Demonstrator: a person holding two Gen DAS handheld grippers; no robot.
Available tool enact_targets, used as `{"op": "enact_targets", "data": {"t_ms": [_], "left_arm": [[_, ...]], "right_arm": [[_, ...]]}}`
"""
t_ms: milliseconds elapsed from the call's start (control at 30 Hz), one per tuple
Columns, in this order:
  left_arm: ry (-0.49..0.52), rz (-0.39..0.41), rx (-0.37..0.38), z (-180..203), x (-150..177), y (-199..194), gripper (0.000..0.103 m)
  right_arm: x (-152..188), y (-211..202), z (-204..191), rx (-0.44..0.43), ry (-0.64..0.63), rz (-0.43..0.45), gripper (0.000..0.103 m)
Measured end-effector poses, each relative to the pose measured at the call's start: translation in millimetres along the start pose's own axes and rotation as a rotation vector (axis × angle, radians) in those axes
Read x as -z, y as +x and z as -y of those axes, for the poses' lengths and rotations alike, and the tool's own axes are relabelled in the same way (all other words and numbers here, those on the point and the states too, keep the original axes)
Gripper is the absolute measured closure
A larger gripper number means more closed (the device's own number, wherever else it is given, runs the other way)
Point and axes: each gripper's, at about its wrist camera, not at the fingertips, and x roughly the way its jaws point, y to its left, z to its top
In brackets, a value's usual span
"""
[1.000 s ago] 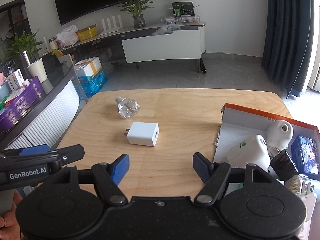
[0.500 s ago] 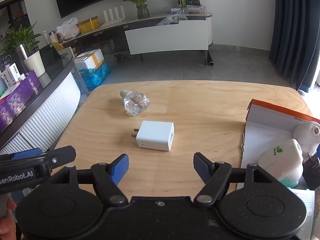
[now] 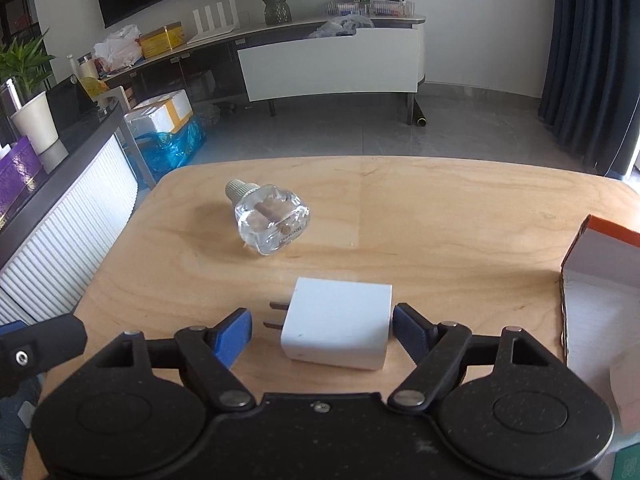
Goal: Organize rigid objects
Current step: 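Grasp the white charger with the right tool while the left tool grasps the glass bottle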
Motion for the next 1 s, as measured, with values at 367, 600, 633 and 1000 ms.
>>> {"op": "enact_targets", "data": {"t_ms": [367, 600, 633, 1000], "left_arm": [[0.025, 0.009, 0.053, 33.2, -24.3, 44.2, 0.006], [0.042, 0.008, 0.020, 75.0, -33.6, 84.9, 0.001], [0.043, 0.001, 0.003, 79.1, -34.4, 91.4, 0.001], [0.172, 0.032, -0.036, 70.1, -19.6, 100.8, 0.044]], "right_arm": [[2.3, -3.0, 23.3, 0.010, -0.011, 0.015, 0.019], [9.7, -15.7, 41.1, -0.007, 0.051, 0.010, 0.018], [10.3, -16.6, 42.9, -0.013, 0.053, 0.009, 0.018], [16.3, -28.3, 49.3, -0.033, 0.055, 0.031, 0.016]]}}
